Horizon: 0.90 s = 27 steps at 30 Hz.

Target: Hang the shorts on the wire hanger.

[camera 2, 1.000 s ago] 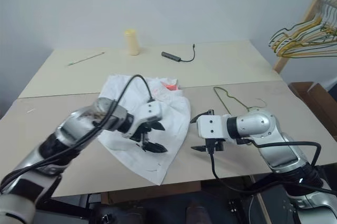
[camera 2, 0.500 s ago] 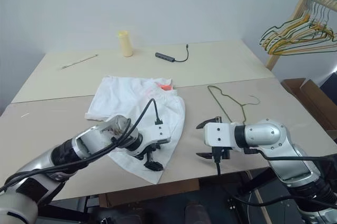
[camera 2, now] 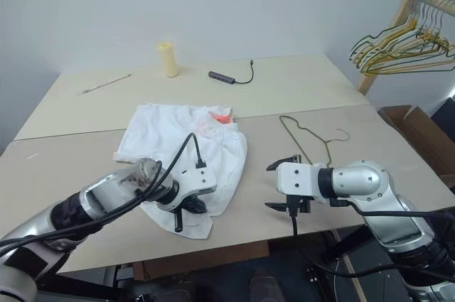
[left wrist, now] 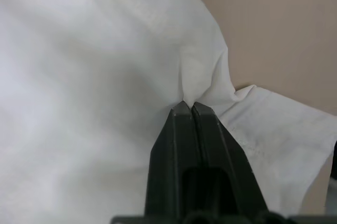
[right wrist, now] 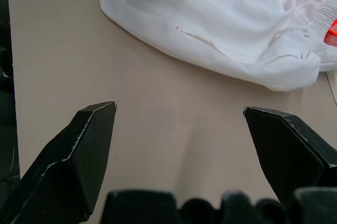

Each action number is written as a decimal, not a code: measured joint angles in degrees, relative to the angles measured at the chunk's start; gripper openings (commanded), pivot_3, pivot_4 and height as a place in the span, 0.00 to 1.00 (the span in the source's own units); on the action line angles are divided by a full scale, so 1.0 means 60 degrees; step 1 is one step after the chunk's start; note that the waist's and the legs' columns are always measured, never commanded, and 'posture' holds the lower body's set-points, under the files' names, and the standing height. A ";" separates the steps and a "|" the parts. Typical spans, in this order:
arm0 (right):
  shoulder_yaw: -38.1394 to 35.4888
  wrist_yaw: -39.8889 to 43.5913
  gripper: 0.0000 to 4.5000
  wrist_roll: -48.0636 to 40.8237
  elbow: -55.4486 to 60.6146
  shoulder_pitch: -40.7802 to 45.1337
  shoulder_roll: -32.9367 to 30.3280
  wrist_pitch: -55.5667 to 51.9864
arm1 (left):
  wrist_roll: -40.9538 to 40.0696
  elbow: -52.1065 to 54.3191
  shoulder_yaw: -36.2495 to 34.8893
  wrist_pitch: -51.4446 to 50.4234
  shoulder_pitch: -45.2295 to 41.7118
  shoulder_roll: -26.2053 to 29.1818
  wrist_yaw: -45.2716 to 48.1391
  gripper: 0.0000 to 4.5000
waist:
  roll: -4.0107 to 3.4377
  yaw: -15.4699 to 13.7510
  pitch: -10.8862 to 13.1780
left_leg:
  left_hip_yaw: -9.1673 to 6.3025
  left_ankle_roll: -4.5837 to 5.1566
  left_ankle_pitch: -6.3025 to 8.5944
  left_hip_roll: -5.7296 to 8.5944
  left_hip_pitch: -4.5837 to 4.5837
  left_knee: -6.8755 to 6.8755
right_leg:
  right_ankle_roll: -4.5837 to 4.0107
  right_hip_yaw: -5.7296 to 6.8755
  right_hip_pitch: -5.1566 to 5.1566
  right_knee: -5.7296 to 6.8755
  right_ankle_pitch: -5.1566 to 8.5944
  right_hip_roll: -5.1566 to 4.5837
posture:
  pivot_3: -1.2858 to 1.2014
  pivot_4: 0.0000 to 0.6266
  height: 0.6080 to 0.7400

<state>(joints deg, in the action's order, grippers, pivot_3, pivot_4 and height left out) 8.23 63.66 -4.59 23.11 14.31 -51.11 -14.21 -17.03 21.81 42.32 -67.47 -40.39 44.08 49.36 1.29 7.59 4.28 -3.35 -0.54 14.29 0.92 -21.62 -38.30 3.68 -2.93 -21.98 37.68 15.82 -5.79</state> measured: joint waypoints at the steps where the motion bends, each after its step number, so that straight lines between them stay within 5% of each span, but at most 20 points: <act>1: -0.0001 -0.0008 1.00 -0.0027 -0.0002 0.0001 0.0002 0.0001 | 0.0072 0.0007 -0.0039 0.0489 0.0163 0.0275 0.0121 0.01 | 0.0000 0.0014 0.0000 | 0.0005 0.0000 0.0000 -0.0003 0.0006 0.0002 | -0.0001 -0.0008 0.0002 0.0001 -0.0001 0.0003 | 0.44 0.08 1.00; 9: 0.0215 -0.0610 1.00 0.0490 -0.0832 0.0499 0.0619 0.0948 | 0.0620 -0.1284 -0.1668 0.5044 0.2098 0.2633 0.1670 0.01 | 0.0002 0.0179 0.0001 | 0.0068 0.0000 0.0000 -0.0038 0.0055 0.0014 | -0.0006 -0.0065 0.0012 -0.0002 -0.0015 0.0036 | 0.45 0.06 1.00; 16: 0.1947 -0.3305 1.00 0.3677 -0.3593 0.1990 0.2387 0.4139 | 0.0615 -0.2234 -0.3579 0.7530 0.2924 0.3305 0.2973 0.01 | 0.0007 0.0203 0.0003 | 0.0083 -0.0002 0.0001 -0.0060 0.0021 0.0017 | -0.0015 -0.0094 -0.0043 0.0002 -0.0025 0.0057 | 0.47 0.06 1.00; 27: 0.4291 -0.7413 1.00 0.8049 -0.9084 0.5392 0.3848 0.7597 | 0.1005 -0.1686 -0.4604 0.7834 0.4530 0.3306 0.3019 0.01 | 0.0008 0.0207 0.0004 | 0.0066 0.0013 0.0012 -0.0081 0.0035 0.0024 | -0.0021 -0.0121 -0.0050 0.0007 -0.0028 0.0075 | 0.49 0.05 1.00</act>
<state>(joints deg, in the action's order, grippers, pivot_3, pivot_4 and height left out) 33.97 19.18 43.70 -31.39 46.66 -28.02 31.37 -11.00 11.70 14.69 -20.46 -13.21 63.92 67.47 1.33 8.83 4.30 -2.96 -0.46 14.36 0.44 -21.41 -38.16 3.55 -3.66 -22.28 37.72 15.65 -5.35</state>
